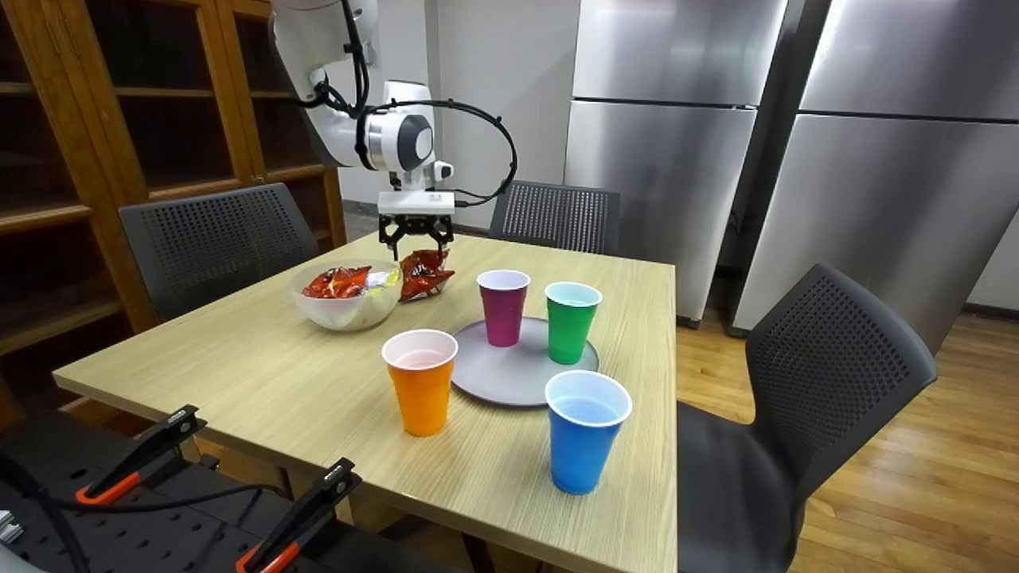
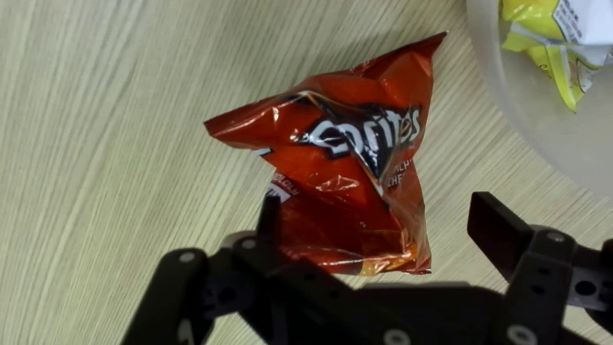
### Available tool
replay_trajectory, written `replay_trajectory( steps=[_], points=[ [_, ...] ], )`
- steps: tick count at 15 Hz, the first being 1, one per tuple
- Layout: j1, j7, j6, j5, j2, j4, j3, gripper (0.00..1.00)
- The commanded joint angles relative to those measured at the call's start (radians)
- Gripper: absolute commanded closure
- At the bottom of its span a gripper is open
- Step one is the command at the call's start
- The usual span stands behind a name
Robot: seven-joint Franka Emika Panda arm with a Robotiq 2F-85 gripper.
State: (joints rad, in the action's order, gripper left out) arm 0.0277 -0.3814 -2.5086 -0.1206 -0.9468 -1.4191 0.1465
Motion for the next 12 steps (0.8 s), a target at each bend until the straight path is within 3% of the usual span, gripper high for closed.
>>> replay_trajectory(
  steps=[1, 12],
  points=[
    [-0.010, -0.025, 0.048, 0.014, -0.015, 0.044, 0.018, 0.00],
    [-0.025, -0.041, 0.086, 0.023, -0.001, 0.025, 0.027, 0.00]
  ],
)
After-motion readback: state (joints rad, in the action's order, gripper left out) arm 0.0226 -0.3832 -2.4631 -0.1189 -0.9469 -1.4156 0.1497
